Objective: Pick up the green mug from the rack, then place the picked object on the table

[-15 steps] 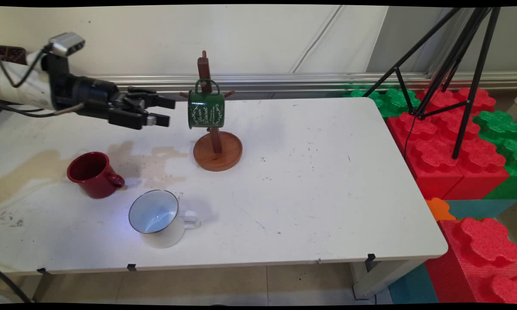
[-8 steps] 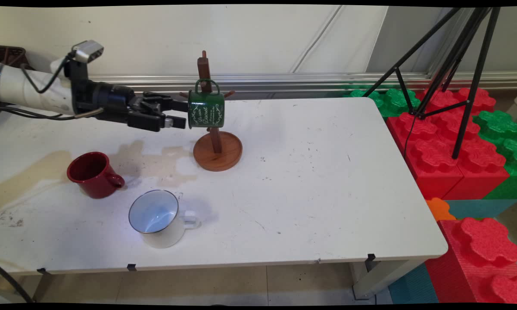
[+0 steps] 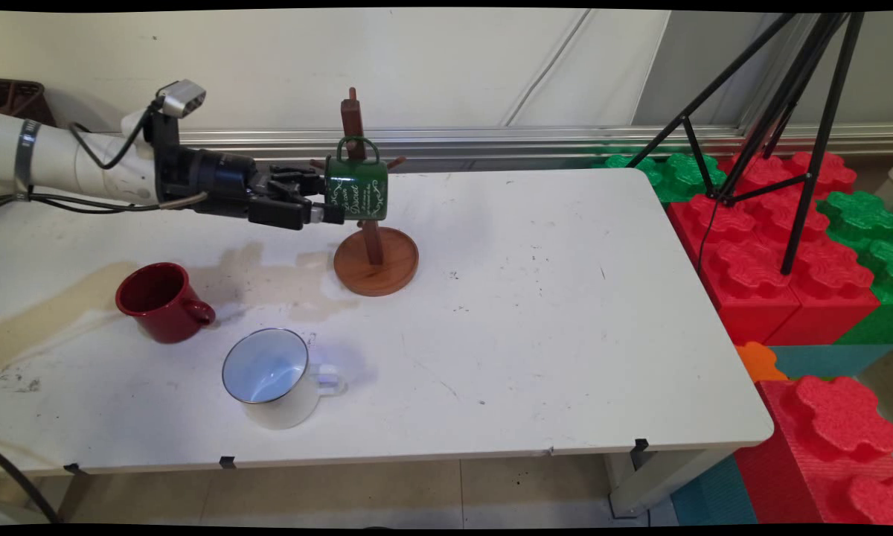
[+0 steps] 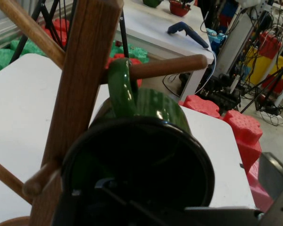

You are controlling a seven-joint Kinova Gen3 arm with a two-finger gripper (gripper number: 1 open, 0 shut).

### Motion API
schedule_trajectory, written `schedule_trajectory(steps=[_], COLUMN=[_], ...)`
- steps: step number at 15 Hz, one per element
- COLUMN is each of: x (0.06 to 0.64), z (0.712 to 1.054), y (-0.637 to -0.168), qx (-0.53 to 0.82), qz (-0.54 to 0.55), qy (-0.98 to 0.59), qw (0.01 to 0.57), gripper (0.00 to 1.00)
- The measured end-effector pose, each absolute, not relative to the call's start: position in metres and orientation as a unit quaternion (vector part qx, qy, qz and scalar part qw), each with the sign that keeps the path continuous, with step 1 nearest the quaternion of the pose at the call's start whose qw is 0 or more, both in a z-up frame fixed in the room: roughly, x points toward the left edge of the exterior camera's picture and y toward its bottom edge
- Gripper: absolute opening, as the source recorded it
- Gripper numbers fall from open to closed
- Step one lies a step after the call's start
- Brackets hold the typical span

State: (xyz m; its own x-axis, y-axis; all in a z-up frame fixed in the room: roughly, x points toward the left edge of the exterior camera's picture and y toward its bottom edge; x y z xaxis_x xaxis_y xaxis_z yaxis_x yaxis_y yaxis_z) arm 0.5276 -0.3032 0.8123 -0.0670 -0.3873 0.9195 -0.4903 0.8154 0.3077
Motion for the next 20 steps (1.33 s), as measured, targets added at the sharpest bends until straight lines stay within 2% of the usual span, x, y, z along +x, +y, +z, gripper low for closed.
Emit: schedule_trajectory(steps=[2, 3, 20], x=[0.5246, 0.5234, 0.5176], z=[0.8097, 0.8088, 0.8062], y=[-0.3058, -0.3068, -0.3097], qx=[0.303, 0.304, 0.304], qz=[0.042, 0.042, 0.031], qy=[-0.727, -0.726, -0.714], qw=[0.615, 0.616, 0.630], gripper=[1.00, 0.00, 0.00])
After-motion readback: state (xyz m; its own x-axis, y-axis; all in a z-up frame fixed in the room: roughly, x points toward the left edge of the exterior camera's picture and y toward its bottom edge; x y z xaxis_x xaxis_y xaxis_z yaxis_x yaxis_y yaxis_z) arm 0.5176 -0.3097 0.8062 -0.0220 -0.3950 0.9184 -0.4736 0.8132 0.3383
